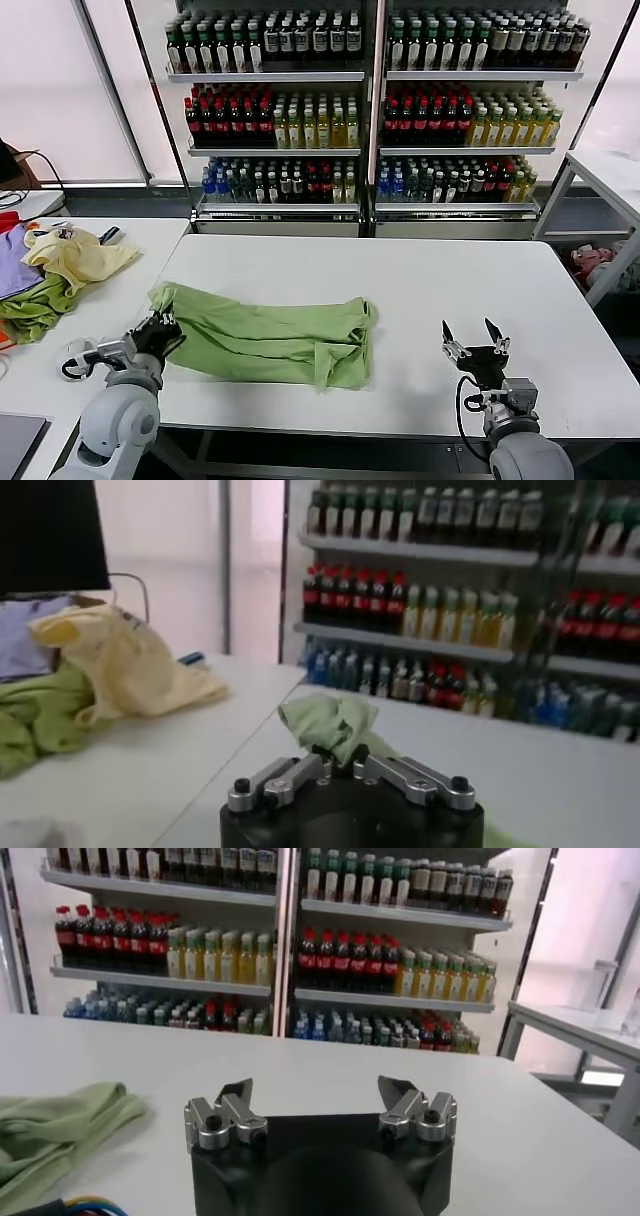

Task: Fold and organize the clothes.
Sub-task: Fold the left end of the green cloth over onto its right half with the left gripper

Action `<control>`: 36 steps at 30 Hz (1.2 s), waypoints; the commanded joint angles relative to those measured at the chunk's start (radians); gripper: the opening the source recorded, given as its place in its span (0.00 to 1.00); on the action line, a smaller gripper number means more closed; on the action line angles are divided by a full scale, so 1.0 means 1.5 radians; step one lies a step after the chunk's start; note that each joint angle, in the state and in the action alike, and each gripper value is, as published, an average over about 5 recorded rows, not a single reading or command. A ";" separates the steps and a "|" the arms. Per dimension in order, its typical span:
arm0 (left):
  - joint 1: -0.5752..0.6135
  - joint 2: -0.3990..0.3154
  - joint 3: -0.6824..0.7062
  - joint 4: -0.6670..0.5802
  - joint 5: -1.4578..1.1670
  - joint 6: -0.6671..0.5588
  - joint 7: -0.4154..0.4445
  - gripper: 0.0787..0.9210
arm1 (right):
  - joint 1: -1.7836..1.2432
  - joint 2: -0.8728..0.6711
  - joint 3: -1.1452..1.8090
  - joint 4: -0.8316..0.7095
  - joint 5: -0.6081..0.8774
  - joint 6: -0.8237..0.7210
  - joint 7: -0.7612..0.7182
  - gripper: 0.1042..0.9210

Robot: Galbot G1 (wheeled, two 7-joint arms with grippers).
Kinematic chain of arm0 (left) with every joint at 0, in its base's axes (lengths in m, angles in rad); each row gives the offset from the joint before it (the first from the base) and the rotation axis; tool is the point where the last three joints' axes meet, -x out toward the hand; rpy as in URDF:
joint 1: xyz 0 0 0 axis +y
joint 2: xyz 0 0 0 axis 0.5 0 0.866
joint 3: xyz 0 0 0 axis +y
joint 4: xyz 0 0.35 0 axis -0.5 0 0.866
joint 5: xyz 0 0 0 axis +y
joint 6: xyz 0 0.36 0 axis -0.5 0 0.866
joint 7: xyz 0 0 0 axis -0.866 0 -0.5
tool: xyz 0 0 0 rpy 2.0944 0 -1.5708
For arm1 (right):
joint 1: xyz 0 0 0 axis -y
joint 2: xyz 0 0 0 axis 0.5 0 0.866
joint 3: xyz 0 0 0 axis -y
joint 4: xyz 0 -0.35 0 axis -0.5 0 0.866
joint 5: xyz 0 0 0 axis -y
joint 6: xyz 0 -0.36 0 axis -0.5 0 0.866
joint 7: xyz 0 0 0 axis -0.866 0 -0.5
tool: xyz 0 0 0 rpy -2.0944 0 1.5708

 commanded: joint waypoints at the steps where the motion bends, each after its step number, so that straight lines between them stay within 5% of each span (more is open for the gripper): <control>1: -0.015 -0.069 0.090 -0.124 -0.129 0.001 0.004 0.07 | 0.005 0.000 -0.001 -0.003 0.000 0.001 0.000 0.88; 10: -0.075 -0.159 0.204 -0.033 -0.158 -0.002 -0.006 0.07 | 0.013 0.001 -0.002 -0.013 -0.002 0.002 -0.001 0.88; 25: -0.154 -0.191 0.329 0.119 -0.038 0.018 -0.003 0.09 | 0.033 0.000 0.000 -0.040 0.000 0.006 -0.002 0.88; 36: -0.084 -0.164 0.325 -0.005 -0.077 0.020 0.050 0.44 | 0.047 -0.002 -0.003 -0.060 0.001 0.008 -0.002 0.88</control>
